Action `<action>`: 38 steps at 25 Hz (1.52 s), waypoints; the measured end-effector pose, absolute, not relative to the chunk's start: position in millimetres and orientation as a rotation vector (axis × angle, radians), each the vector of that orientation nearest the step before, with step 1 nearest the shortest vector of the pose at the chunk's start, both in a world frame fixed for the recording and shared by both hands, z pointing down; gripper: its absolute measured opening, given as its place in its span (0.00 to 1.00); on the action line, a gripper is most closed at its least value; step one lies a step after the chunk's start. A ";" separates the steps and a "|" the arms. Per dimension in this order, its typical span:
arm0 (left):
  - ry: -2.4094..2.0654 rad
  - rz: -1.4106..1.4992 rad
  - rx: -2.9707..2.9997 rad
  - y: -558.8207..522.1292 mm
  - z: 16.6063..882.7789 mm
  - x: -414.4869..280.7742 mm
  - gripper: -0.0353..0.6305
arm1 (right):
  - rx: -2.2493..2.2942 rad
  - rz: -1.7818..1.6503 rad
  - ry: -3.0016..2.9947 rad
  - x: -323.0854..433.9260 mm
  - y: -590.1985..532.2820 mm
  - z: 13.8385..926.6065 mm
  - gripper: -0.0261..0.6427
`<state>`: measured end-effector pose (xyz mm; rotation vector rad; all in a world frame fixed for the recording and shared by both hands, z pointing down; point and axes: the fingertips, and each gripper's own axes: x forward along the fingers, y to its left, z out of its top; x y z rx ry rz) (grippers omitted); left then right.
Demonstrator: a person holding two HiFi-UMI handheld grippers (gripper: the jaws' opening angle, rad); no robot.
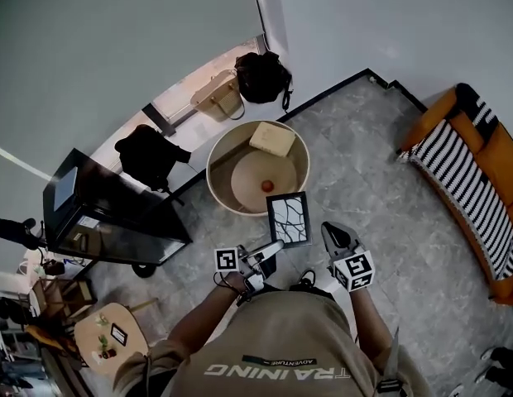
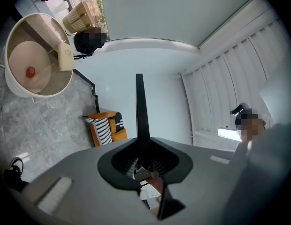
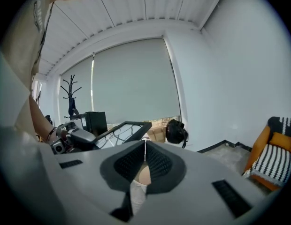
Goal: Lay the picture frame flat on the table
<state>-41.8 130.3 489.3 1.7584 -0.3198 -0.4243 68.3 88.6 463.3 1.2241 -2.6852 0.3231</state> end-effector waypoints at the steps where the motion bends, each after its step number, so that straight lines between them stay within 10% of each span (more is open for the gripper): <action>1: -0.326 -0.426 1.765 121.7 491.0 -40.0 0.16 | 1.225 0.325 -2.680 71.2 80.1 465.2 0.05; 38: -0.234 -0.131 1.416 -193.9 681.2 -61.8 0.16 | 1.467 0.634 -2.301 48.0 -188.5 573.8 0.05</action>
